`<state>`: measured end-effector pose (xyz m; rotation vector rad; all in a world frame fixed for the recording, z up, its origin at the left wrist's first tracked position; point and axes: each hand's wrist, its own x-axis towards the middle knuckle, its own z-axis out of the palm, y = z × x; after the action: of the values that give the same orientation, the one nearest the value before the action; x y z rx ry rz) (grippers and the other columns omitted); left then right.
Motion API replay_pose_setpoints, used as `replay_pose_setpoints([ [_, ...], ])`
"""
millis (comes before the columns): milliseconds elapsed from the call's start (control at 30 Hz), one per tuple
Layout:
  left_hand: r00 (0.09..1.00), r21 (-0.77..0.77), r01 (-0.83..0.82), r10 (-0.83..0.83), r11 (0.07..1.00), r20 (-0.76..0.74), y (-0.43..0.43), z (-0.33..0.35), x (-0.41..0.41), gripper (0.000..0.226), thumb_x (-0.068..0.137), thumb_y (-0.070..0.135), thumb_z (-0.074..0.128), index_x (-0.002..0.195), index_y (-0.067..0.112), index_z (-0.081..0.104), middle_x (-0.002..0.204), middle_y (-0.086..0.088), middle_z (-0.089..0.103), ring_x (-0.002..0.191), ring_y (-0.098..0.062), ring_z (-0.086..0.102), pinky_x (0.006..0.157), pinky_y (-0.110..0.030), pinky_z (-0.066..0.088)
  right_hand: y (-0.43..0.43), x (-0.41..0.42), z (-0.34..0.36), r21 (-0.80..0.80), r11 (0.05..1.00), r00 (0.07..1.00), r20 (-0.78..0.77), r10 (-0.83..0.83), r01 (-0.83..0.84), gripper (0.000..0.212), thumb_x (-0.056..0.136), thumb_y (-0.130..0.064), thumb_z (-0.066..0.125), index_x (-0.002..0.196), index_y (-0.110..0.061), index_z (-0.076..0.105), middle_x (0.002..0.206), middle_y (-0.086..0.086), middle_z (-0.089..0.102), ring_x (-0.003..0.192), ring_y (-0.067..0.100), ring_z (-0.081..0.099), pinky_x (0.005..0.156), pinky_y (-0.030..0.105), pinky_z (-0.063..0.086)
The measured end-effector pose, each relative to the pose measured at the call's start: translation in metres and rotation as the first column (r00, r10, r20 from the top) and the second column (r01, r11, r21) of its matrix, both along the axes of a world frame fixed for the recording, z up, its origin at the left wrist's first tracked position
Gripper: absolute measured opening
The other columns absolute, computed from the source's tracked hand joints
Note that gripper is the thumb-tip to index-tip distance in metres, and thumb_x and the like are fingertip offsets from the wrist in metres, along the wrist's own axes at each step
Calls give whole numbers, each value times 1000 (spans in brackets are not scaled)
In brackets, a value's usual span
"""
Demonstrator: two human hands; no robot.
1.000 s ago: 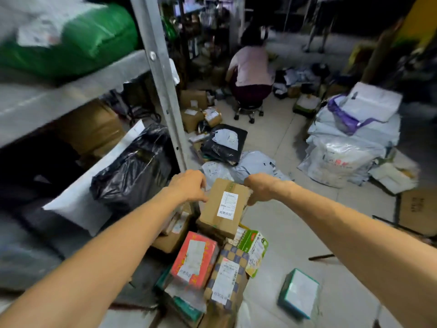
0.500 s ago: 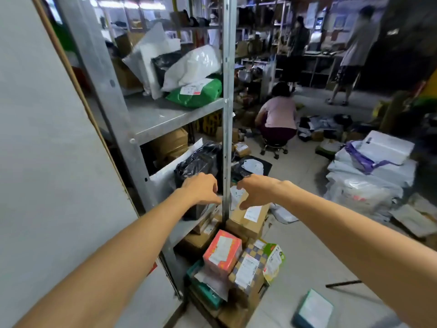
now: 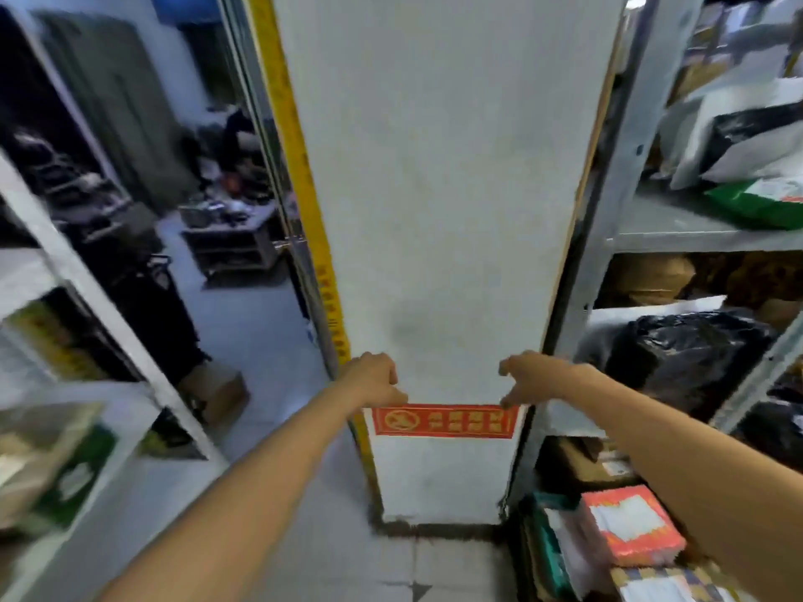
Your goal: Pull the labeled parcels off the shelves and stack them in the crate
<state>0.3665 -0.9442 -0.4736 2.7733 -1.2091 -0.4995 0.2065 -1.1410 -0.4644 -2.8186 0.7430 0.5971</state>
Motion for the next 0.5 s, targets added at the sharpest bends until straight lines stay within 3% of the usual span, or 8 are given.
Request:
replay_pose_setpoints([
  [100,976,2,-217,217,976,-17,94,-4,25,34,78,38,68,96,9,71,96,-8,70,99,-27,66,73,-28,49,69,64,-7,13,973,973,13,230,-230,71,86,-49,66,144,-16,40,140,7,48,127,27,49,104,39,41],
  [200,911,-13,-413,413,911,-15,183,-3,33,33,76,40,70,91,10,72,97,-10,71,97,-26,66,77,-33,53,145,118,-4,12,895,893,75,445,-447,68,83,-49,68,139,-17,45,134,10,53,121,27,52,97,36,45],
  [300,835,-17,-551,550,835,-15,267,-3,29,38,79,42,69,100,11,72,106,-8,68,101,-26,64,80,-32,52,227,158,4,18,794,792,97,603,-608,66,85,-45,67,138,-12,44,136,11,51,124,28,49,94,32,42],
  [400,754,35,-655,656,755,-27,349,-4,16,46,83,47,65,112,11,69,120,-5,63,109,-24,59,89,-33,51,311,180,10,30,700,699,112,707,-713,66,85,-44,67,138,-11,45,138,10,48,123,30,49,100,40,44],
  [500,649,4,-761,761,649,-1,425,-4,0,45,79,52,69,111,20,67,117,2,61,107,-21,59,90,-36,53,389,194,10,42,586,586,111,802,-809,60,84,-44,68,131,-13,49,131,6,51,118,29,52,94,39,47],
])
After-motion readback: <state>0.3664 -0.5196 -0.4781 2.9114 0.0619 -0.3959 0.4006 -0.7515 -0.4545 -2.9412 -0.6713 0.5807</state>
